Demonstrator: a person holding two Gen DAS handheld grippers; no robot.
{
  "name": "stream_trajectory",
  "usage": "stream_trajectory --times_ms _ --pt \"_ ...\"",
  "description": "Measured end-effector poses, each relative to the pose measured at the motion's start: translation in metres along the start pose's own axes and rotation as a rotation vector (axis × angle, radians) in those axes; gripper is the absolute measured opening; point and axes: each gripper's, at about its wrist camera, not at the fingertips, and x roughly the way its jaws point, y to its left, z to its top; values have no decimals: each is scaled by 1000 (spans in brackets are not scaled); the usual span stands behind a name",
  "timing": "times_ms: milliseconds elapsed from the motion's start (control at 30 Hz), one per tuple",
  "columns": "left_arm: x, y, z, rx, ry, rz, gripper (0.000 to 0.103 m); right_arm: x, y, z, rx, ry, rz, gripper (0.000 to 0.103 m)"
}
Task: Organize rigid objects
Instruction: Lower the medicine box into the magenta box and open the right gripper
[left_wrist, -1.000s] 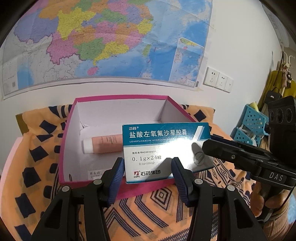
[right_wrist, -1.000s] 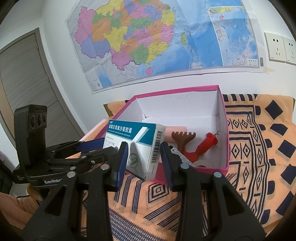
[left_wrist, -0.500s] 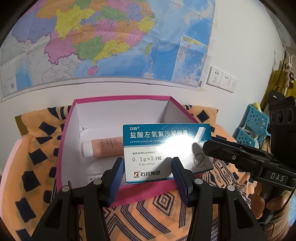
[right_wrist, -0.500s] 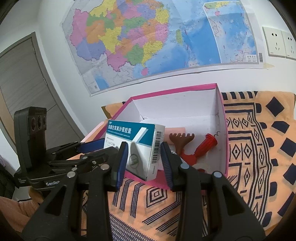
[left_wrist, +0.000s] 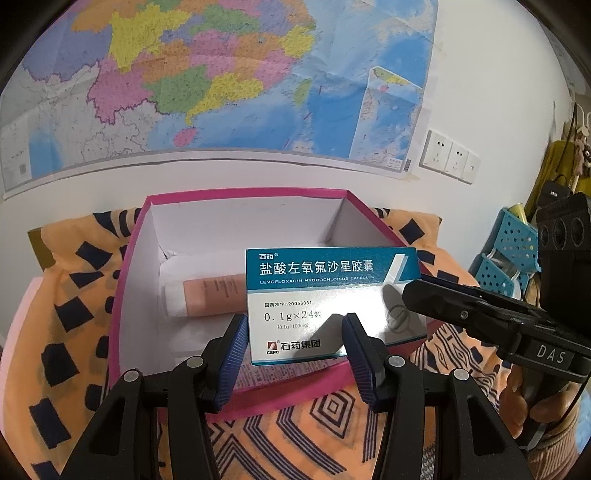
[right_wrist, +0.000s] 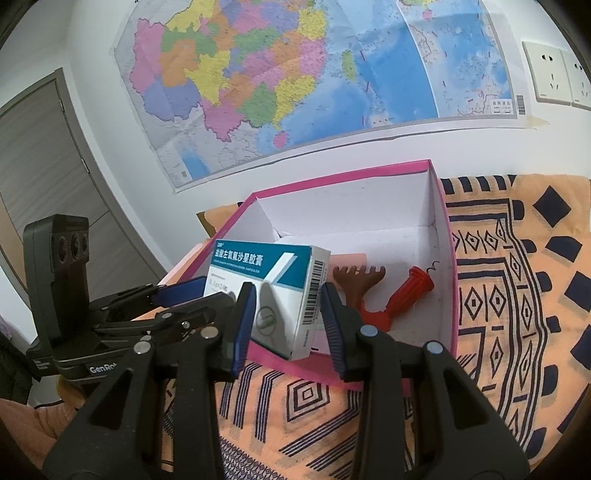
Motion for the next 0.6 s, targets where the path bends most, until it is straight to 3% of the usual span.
stream_trajectory --times_ms 600 --pt "22 8 5 -29 46 1 52 19 -11 4 11 33 -24 39"
